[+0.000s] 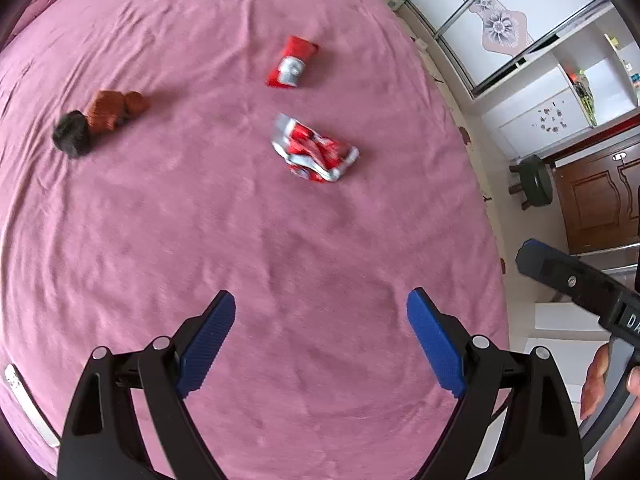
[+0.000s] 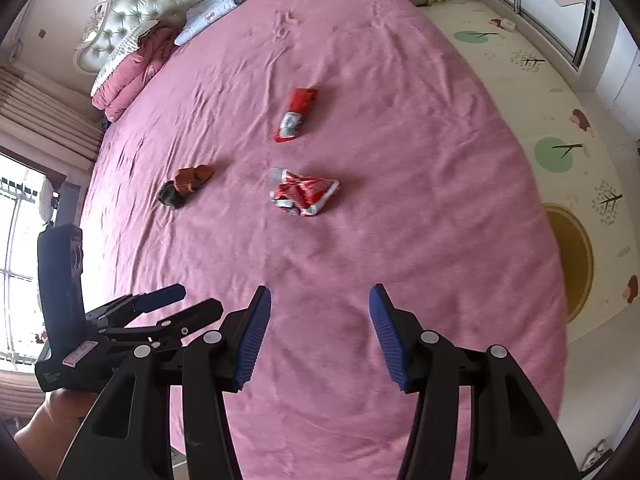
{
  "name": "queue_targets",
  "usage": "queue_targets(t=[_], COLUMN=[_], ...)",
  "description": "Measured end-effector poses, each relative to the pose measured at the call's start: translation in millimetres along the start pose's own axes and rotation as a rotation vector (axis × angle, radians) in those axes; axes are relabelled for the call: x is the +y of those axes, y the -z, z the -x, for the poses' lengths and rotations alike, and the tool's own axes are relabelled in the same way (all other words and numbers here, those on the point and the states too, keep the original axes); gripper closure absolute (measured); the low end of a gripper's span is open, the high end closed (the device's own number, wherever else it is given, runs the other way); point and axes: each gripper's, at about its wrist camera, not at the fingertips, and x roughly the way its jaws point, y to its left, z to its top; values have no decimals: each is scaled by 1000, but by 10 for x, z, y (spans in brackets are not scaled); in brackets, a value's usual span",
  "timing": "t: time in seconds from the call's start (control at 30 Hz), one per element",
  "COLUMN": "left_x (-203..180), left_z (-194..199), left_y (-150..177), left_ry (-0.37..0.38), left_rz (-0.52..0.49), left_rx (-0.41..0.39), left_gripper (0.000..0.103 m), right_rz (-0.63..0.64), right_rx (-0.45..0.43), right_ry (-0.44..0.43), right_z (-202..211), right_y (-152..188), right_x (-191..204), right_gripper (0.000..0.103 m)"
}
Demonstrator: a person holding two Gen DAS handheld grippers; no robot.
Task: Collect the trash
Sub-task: 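Move both grippers back over the red wrappers on the bed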
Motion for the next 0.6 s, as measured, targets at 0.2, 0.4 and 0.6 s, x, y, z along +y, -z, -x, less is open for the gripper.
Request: queue_targets(t=[0.2, 0.4, 0.6], left_x=[234, 444, 549], left_z=[49, -69, -295], left_y=[-197, -497, -857], left_ry=[-5, -18, -31], left_rz=[26, 86, 98], left_rx=[-20, -19, 3], left_gripper=[15, 15, 15], right_rz=[29, 53, 56], right_rx=[12, 45, 102], right_ry=[-12, -21, -41], right_z=[-198, -467, -856], right_y=[-135, -375, -616], right_x=[226, 284, 248], right_gripper=[52, 51, 50])
